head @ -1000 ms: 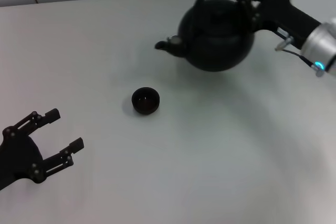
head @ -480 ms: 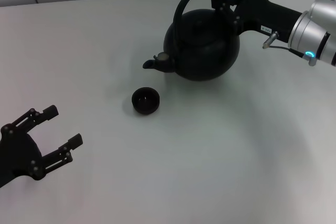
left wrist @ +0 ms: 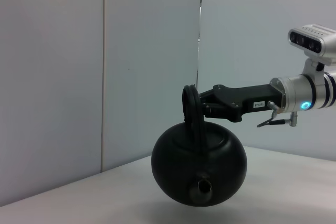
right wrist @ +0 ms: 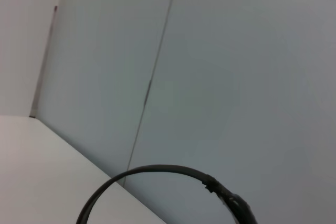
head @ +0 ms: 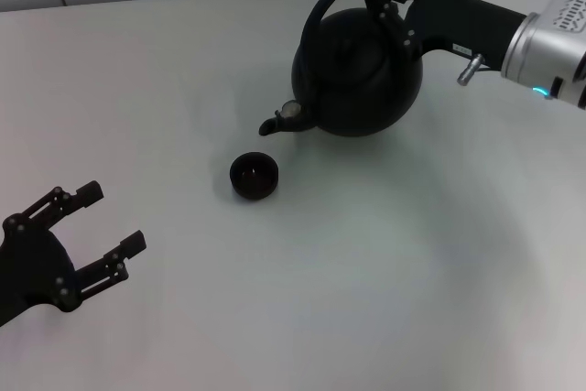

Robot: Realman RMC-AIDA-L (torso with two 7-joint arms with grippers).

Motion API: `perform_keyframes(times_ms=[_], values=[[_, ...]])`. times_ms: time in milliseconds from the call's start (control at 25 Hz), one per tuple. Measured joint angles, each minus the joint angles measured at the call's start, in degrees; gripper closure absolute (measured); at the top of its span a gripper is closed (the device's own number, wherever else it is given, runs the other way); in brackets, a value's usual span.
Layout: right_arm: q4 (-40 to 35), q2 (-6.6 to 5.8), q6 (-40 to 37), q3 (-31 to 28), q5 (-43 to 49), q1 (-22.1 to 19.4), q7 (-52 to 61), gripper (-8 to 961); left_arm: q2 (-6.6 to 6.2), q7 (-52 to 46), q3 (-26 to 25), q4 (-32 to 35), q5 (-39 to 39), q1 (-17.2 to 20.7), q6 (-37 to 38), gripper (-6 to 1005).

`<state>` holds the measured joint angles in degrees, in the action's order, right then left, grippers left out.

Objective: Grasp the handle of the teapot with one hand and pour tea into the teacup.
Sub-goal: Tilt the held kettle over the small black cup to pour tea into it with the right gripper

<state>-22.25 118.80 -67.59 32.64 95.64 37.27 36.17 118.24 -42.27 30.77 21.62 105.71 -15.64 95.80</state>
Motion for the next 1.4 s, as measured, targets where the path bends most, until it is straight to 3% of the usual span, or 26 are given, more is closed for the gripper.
perform_keyframes(times_ms=[520,1400], values=[[-3.59,0.09,0.37,6.60,0.03,0.20,-4.50,863,0.05,-0.03,-0.01,0.00,-0.34,-0.11,-0.01,185],[-3.71,0.60,0.46,8.48,-0.41,1.34,-11.29,862,0.04,-0.50,-0.01,0.00,-0.47,-0.24,0.15,184]])
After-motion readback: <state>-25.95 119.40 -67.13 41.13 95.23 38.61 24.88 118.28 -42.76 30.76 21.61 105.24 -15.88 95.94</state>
